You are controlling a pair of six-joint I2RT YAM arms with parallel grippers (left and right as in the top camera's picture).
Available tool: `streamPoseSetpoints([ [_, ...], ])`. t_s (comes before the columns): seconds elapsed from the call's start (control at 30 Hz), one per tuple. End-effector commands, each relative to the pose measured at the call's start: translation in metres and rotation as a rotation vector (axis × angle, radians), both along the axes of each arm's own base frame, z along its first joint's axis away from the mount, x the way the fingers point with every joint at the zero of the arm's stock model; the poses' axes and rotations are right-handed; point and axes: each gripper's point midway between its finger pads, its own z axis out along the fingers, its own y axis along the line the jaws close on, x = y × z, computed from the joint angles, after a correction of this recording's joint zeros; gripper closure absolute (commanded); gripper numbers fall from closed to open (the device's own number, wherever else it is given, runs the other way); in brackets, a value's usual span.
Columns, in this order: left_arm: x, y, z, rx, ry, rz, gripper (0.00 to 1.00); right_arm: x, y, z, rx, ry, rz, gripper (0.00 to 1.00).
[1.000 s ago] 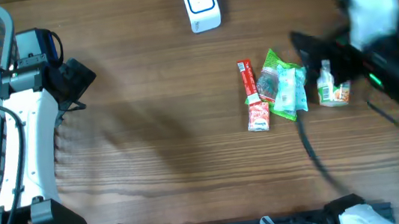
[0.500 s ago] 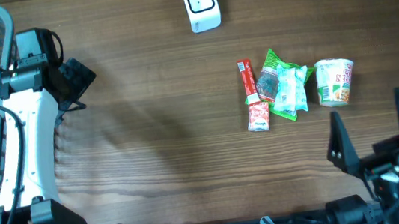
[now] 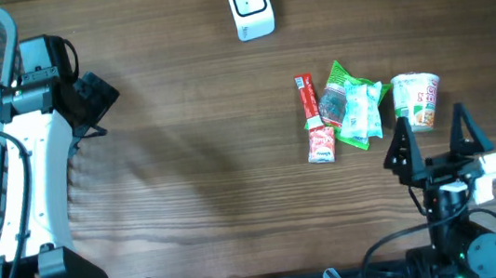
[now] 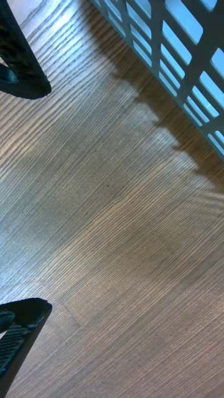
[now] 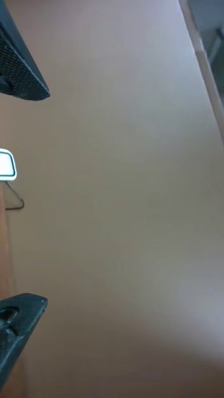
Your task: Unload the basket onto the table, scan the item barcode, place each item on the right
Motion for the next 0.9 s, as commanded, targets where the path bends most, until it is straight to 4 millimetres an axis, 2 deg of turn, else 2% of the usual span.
streamPoseSetpoints([
  [0.0, 0.002, 0.004, 0.005, 0.016, -0.009, -0.006, 0.0, 0.004, -0.005, -0.013, 0.001, 0.018, -0.023, 0.0],
  [0.1, 0.002, 0.004, 0.005, 0.016, -0.009, -0.006, 0.0, 0.012, -0.001, -0.039, -0.029, 0.074, -0.017, 0.0],
  [0.2, 0.002, 0.004, 0.005, 0.016, -0.008, -0.006, 0.0, 0.014, 0.002, -0.045, -0.116, 0.092, -0.032, 0.0],
  [0.27, 0.002, 0.004, 0.005, 0.016, -0.009, -0.006, 0.0, 0.021, 0.003, -0.07, -0.162, 0.195, -0.036, 0.0],
  [0.3, 0.002, 0.004, 0.005, 0.016, -0.008, -0.006, 0.0, 0.025, 0.002, -0.091, -0.169, 0.282, -0.033, 0.01],
  [0.4, 0.002, 0.004, 0.005, 0.016, -0.009, -0.006, 0.0, 0.026, 0.002, -0.12, -0.177, 0.399, -0.023, 0.0],
  [0.77, 0.002, 0.004, 0.005, 0.016, -0.009, -0.006, 0.0, 0.027, -0.001, -0.12, -0.202, 0.4, -0.043, 0.0],
  [0.87, 0.002, 0.004, 0.005, 0.016, -0.009, -0.006, 0.0, 0.026, 0.003, -0.121, -0.26, 0.395, -0.028, 0.0],
])
